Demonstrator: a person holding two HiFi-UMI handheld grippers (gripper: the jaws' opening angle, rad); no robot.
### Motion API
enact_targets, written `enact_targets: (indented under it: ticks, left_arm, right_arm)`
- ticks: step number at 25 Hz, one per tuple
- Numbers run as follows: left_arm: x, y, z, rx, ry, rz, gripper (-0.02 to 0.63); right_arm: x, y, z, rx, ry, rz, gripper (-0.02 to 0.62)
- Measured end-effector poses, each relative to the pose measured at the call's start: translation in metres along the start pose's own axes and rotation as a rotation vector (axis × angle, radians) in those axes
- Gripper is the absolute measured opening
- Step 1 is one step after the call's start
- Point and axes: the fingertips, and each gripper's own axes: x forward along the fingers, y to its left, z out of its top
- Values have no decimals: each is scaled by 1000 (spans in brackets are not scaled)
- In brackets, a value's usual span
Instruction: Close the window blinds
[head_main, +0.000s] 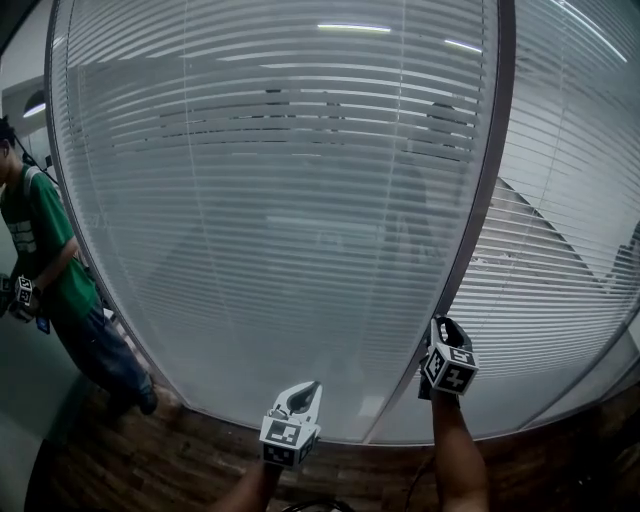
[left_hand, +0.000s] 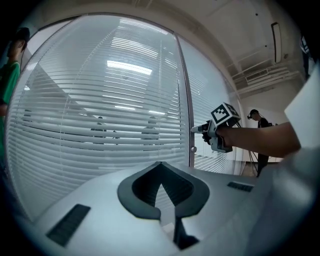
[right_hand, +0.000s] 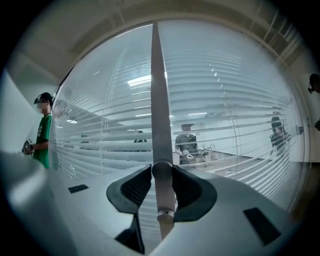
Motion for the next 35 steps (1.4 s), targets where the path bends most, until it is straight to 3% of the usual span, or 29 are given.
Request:
enact_targets:
  ticks: [1, 7, 21, 26, 30, 35]
  left_arm:
    - [0, 1, 0, 0, 1, 2, -5]
    - [-1, 3, -1, -7, 3, 5, -5]
    - [3, 2, -7, -8, 17, -6, -5]
    - [6, -1, -6, -7, 15, -10, -5]
    - [7, -2, -4, -10, 16, -10, -5]
    - [5, 0, 1, -18, 25, 14, -5]
  right_arm:
    - [1, -1, 0, -2, -8, -7, 129]
    - [1, 1, 1, -93, -3, -9, 127]
    - [1, 17, -4, -1130, 58, -86, 126]
    - [2, 18, -7, -1410, 55, -125, 126]
    - [0, 19, -8, -1532, 51, -122, 124]
    - [-1, 19, -8, -1533, 49, -129, 126]
